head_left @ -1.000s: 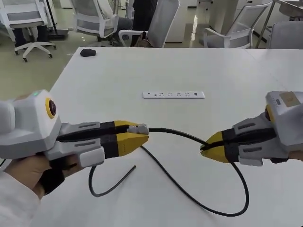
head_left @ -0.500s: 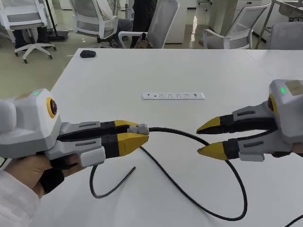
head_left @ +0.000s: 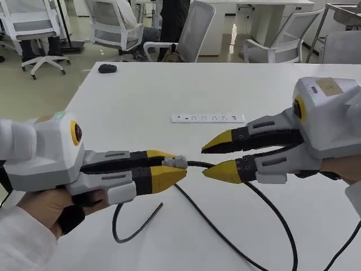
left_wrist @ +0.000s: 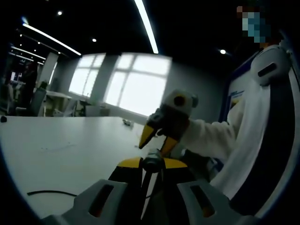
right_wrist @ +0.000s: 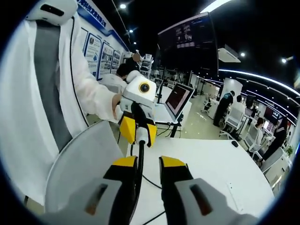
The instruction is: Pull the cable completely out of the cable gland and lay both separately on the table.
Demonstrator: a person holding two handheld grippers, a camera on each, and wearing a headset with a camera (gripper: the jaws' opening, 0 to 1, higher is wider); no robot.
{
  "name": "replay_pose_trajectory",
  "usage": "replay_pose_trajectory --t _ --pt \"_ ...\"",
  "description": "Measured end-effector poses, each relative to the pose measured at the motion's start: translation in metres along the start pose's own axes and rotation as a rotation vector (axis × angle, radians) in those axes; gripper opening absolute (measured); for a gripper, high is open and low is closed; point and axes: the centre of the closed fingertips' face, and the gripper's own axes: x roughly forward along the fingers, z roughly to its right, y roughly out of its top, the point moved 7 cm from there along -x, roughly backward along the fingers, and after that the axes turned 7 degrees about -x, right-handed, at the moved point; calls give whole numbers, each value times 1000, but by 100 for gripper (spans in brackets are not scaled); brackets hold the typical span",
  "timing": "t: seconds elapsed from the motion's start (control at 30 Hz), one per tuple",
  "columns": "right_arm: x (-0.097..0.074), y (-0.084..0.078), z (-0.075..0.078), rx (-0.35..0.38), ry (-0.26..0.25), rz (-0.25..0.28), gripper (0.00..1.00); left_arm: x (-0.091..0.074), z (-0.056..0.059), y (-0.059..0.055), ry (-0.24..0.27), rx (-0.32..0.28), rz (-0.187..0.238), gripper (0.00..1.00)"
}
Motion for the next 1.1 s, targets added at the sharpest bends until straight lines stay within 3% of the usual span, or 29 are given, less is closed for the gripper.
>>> replay_pose_trajectory --t 0.27,0.7,1.1 --pt "2 -3 -4 -3 34 -2 3 3 0 0 1 1 -1 16" --pt "-1 -7 -3 6 20 -13 3 6 -4 0 1 5 -3 16" --pt "-16 -24 2 29 -18 -56 3 -5 -12 3 37 -11 17 17"
